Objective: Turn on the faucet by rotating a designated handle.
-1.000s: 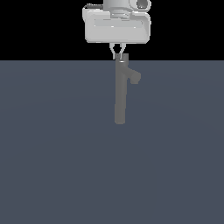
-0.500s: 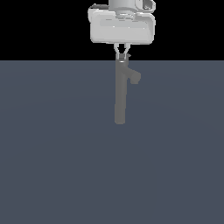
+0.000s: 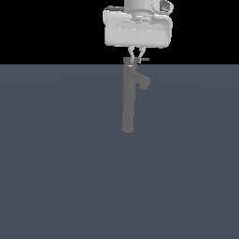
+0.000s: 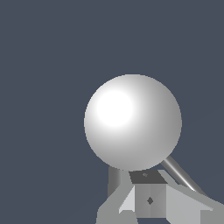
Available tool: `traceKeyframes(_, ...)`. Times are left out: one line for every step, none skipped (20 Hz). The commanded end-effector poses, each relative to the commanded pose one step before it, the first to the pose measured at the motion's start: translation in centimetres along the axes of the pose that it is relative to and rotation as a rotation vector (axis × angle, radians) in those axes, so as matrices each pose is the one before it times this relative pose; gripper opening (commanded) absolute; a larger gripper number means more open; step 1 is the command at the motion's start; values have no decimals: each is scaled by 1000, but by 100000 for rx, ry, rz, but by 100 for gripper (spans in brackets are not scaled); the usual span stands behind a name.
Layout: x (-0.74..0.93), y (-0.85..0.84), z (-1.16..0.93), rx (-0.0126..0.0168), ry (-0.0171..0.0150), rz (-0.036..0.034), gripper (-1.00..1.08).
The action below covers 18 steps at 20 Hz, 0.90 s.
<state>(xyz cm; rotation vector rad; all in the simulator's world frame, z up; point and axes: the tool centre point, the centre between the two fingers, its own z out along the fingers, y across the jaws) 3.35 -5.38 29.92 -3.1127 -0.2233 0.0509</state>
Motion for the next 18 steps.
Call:
traceKeyframes(1007,1028,-51,-671,1219,902,-100)
traceKeyframes(262,265,-14,-101,124,245,-100)
traceKeyframes(260,264,-14,-101,124,245,-100)
traceKeyframes(257,263,-15,-101,124,245,-100)
traceKeyframes(257,258,-13,-98,121,238,-100)
traceKeyframes(254,257,-14,-98,121,239,-100)
traceKeyframes(252,256,-15,-98,121,239,-100)
traceKeyframes(249,255,-15,-98,121,239,-100)
traceKeyframes(247,254,-16,-97,121,239,-100)
traceKeyframes(249,245,-11,-91,114,224,-100)
traceKeyframes(242,251,-18,-97,121,239,-100)
traceKeyframes(243,243,-13,-91,114,224,-100)
traceKeyframes(241,242,-14,-91,114,224,-100)
traceKeyframes(238,241,-15,-90,114,224,-100)
traceKeyframes(235,239,-16,-90,114,225,-100)
traceKeyframes(235,234,-14,-86,110,217,-100)
traceKeyframes(232,233,-15,-86,110,217,-100)
traceKeyframes(0,0,0,0,0,0,-100)
